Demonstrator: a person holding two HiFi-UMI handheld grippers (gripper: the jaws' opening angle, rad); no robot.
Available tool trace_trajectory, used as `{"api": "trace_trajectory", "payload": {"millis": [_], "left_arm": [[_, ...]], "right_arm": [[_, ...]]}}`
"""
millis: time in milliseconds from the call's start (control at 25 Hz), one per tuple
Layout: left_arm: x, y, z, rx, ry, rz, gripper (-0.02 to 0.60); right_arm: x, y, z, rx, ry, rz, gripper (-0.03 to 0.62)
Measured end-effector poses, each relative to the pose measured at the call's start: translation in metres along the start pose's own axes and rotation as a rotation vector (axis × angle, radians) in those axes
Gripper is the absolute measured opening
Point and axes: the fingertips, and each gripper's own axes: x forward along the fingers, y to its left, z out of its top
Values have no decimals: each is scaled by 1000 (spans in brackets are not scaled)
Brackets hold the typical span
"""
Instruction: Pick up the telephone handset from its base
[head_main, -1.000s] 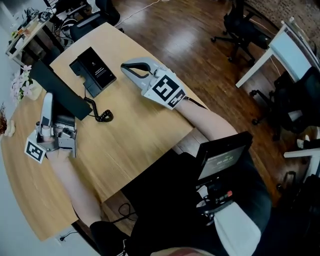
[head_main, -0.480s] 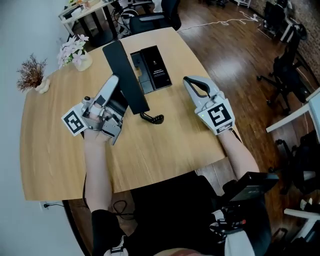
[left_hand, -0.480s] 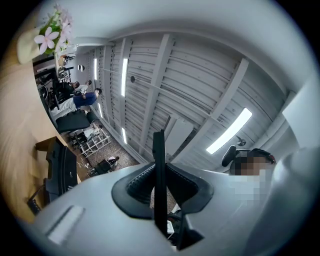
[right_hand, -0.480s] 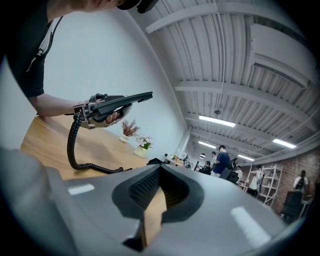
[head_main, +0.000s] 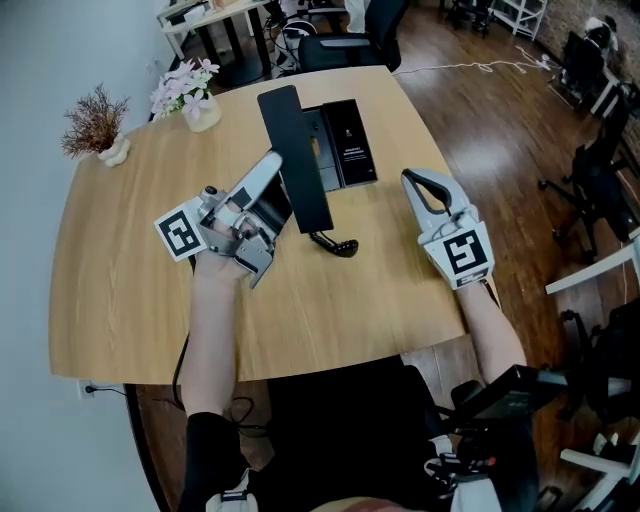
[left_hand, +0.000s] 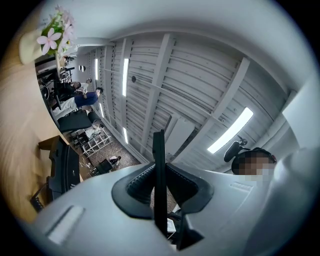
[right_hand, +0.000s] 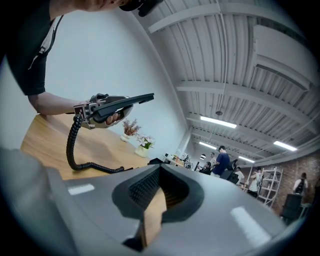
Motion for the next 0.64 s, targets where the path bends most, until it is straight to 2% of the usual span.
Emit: {"api": "trace_trajectory", "payload": {"millis": [640], "left_arm": [[-5, 7, 1, 0, 7, 21, 69]], "right_arm": [[5, 5, -1, -7, 7, 4, 3]]}}
